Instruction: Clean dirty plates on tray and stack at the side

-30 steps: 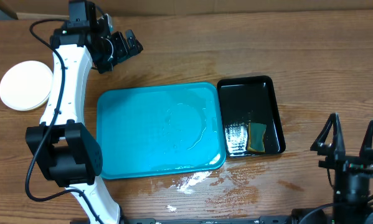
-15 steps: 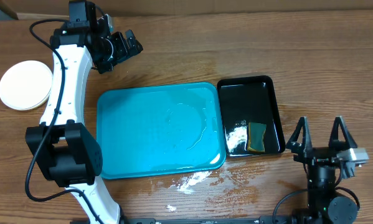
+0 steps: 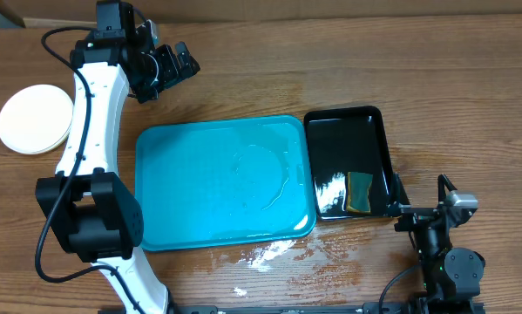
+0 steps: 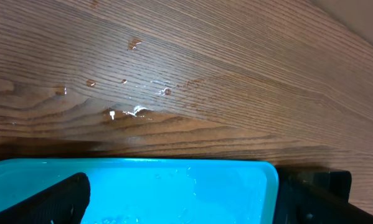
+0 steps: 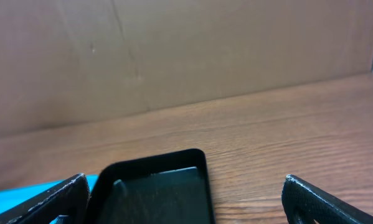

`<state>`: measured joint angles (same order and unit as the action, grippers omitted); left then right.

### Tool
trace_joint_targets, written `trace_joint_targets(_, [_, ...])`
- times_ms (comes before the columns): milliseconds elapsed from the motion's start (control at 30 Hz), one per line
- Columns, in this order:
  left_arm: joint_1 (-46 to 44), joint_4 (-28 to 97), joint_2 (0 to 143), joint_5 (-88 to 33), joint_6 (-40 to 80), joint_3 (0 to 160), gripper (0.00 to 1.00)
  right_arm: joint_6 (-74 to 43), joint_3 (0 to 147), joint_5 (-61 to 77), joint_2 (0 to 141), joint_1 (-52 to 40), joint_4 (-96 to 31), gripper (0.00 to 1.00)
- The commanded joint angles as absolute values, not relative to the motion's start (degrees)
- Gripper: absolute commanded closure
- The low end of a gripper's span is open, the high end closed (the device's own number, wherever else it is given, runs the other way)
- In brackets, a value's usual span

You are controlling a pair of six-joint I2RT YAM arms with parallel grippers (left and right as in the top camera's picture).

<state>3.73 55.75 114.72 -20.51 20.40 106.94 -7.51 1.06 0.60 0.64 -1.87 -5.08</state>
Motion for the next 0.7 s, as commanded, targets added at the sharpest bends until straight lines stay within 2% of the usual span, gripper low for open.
trace_joint_targets(0, [3.6, 55.7, 113.7, -20.1, 19.3, 107.5, 0.0, -0.5, 0.4, 2.1, 0.1, -1.9, -4.8, 0.0])
trace_joint_targets(200, [3.6, 55.7, 113.7, -20.1, 19.3, 107.5, 0.0, 3.1, 0.4, 2.0, 0.1, -1.9, -4.7, 0.0])
trace_joint_targets(667, [3.6, 55.7, 113.7, -20.1, 19.3, 107.5, 0.0, 3.0, 0.4, 1.6, 0.2, -1.9, -4.7, 0.0])
